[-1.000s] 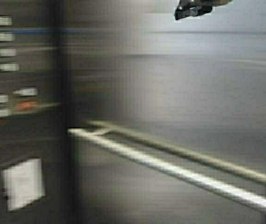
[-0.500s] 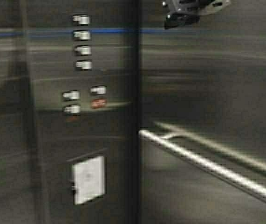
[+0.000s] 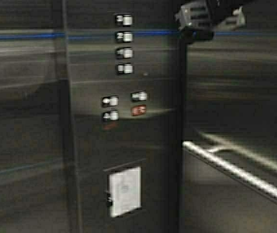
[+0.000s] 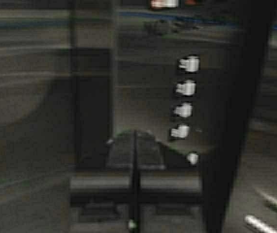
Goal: Navigate to elevator, push the call button, then enter the elevator
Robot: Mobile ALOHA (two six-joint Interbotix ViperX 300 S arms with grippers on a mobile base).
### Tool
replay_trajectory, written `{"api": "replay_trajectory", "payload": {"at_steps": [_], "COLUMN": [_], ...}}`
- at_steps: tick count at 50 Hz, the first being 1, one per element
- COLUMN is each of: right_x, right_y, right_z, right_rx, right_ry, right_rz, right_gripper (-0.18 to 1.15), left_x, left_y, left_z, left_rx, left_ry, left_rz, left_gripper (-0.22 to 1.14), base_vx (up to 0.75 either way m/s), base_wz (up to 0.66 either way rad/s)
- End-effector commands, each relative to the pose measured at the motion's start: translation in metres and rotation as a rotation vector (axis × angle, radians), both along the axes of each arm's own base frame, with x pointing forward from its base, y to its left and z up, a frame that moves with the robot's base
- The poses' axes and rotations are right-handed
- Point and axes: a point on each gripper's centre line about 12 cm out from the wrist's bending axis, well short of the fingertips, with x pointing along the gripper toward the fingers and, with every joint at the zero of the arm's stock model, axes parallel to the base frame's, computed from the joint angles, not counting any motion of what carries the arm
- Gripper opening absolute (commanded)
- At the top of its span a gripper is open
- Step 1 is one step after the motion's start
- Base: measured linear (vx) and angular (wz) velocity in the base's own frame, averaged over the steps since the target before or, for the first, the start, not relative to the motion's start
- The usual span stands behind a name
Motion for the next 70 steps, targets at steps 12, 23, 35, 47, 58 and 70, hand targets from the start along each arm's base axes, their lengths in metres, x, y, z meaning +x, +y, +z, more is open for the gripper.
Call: {"api": "replay_trajectory", "payload": {"at_steps": [12,23,35,47,58,70], "right_x": [0.049,0.065,0.086,0.111,0.124,0.135], "right_y": [-0.011,-0.014,-0.008,-0.006,-0.012,-0.014], "right_z": [-0.022,-0.051,-0.070,-0.074,-0.076,-0.082], "right_rx": [0.173,0.169,0.130,0.146,0.152,0.154], "right_ry": [-0.210,-0.360,-0.444,-0.482,-0.492,-0.500], "right_rz": [-0.006,0.036,0.062,0.026,-0.022,-0.031], "right_gripper": [0.06,0.06,0.06,0.06,0.06,0.06], "left_x": [0.003,0.002,0.001,0.000,0.000,0.000], "left_y": [-0.001,-0.001,-0.001,-0.001,0.000,0.000], "left_z": [0.012,0.015,0.010,0.009,0.008,0.006], "left_rx": [-0.005,-0.006,-0.004,-0.002,0.002,0.004], "left_ry": [-0.035,-0.047,-0.038,-0.035,-0.029,-0.024], "left_rz": [-0.004,-0.004,-0.005,-0.004,-0.002,-0.002], "left_gripper": [0.03,0.03,0.03,0.03,0.03,0.03], "base_vx": [0.09,0.10,0.09,0.08,0.06,0.05], "base_wz": [0.13,0.10,0.06,0.06,0.05,0.03]}}
